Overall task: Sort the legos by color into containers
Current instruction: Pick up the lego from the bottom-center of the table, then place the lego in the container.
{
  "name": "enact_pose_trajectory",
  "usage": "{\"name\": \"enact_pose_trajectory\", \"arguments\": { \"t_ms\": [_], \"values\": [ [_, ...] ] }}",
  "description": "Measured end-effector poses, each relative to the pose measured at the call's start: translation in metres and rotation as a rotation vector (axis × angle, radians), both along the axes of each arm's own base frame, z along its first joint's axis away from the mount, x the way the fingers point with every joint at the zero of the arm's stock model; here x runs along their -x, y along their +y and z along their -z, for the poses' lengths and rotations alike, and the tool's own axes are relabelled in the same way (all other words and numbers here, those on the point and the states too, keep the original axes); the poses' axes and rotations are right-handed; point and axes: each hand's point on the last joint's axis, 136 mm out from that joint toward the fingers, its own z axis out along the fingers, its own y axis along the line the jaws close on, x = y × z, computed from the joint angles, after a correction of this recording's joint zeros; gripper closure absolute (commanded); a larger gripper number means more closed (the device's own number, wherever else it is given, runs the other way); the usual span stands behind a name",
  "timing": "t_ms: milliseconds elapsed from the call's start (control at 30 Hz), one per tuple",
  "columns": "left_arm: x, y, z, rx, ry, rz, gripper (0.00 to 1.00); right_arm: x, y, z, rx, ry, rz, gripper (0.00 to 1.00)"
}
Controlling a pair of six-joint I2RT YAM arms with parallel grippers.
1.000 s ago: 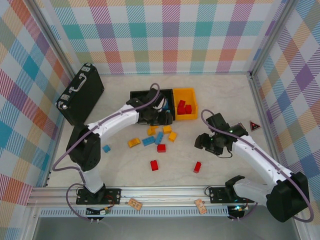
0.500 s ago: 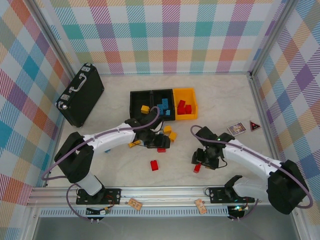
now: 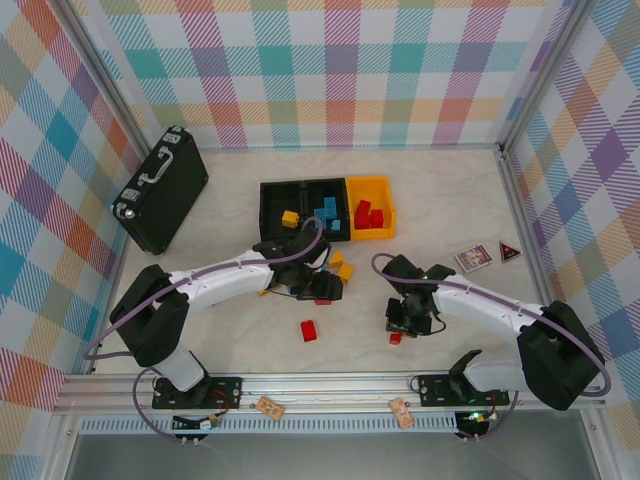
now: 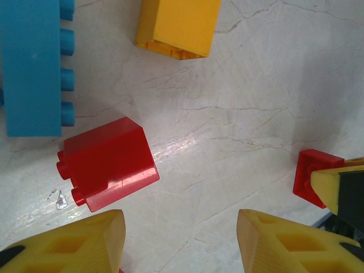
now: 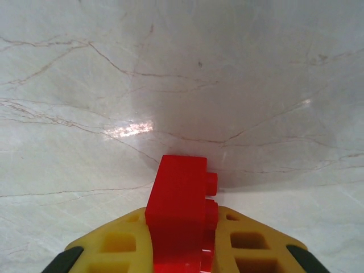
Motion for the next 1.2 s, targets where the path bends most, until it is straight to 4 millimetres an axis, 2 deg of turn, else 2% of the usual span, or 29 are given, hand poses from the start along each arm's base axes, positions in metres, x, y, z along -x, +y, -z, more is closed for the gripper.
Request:
{"name": "enact_pose_trajectory", "arguments": {
  "t_ms": [133, 233, 467, 600, 933, 1200],
  "values": [
    [-0.003, 0.001, 0.000, -0.007, -0.007, -0.022, 0.46, -0.014, 0.003, -0.017, 0.009, -0.050, -0.023, 0.84],
    [-0.005, 0.004, -0.002, -0.007, -0.021, -0.048, 0.46, -0.034, 0.011, -0.037, -0.010, -0.122, -0.042, 0.84],
    [-0.011, 0.014, -0.026, 0.027, -0.094, -0.127, 0.46, -0.095, 0.026, -0.082, -0.055, -0.268, -0.066, 0.84],
    [-0.017, 0.016, -0.042, 0.060, -0.144, -0.169, 0.43, -0.135, 0.036, -0.095, -0.055, -0.318, -0.086, 0.84],
    [-0.038, 0.026, -0.051, 0.067, -0.213, -0.266, 0.42, -0.223, 0.039, -0.106, -0.025, -0.388, -0.094, 0.84],
    [-0.048, 0.032, -0.054, 0.066, -0.221, -0.310, 0.42, -0.289, 0.040, -0.094, 0.043, -0.411, -0.102, 0.84]
  ]
}}
